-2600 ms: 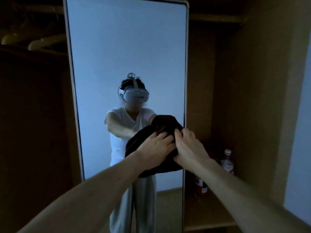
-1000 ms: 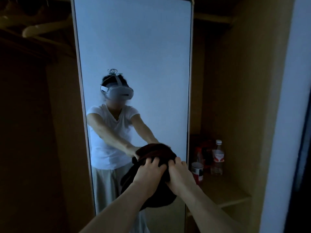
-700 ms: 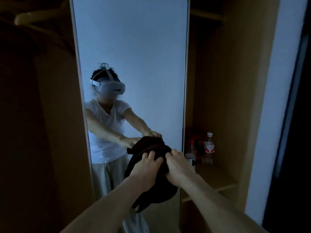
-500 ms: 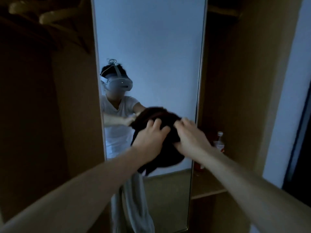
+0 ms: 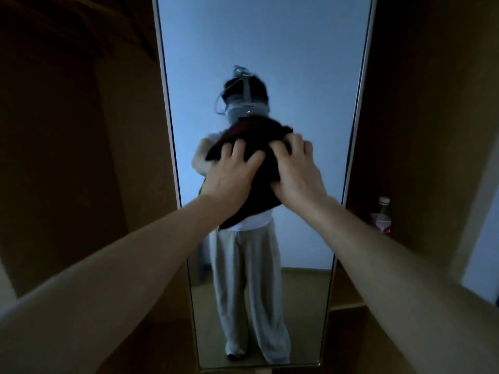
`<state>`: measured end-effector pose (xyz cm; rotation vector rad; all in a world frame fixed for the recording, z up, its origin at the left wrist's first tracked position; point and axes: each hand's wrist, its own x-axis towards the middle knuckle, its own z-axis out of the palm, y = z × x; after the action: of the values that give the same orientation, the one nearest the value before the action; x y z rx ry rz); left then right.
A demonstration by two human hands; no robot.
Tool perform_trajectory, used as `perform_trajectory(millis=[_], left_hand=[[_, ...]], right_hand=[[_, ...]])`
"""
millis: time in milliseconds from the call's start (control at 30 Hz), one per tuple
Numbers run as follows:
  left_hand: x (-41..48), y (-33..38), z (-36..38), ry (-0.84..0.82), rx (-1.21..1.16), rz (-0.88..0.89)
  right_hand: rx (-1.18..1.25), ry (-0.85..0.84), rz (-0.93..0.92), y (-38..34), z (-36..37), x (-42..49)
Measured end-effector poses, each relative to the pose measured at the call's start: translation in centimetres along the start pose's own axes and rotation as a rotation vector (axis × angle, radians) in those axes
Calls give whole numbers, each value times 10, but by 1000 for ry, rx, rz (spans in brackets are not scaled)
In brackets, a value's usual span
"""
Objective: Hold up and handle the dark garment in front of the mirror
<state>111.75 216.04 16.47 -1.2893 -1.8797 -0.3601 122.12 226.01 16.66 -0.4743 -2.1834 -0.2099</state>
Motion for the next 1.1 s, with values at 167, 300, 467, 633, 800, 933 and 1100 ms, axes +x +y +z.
perform_trajectory(millis=[167, 300, 467, 633, 800, 933, 1100], left_hand=[[-57, 23, 53, -88, -28, 118], [-76, 54, 68, -232, -19, 187], [-57, 88, 45, -428, 15, 138], [23, 88, -13, -63, 48, 99], [97, 79, -41, 52, 111, 52], [90, 84, -8, -61, 111, 122], [36, 92, 51, -24, 101, 326]], right_hand=[[44, -145, 63, 10, 43, -74], [68, -293, 165, 26, 63, -119], [88, -314, 183, 49, 42, -120], [10, -48, 124, 67, -36, -42], [-96, 66, 11, 83, -78, 26], [-73, -17, 106, 93, -36, 7], [-7, -64, 228, 93, 22, -64]])
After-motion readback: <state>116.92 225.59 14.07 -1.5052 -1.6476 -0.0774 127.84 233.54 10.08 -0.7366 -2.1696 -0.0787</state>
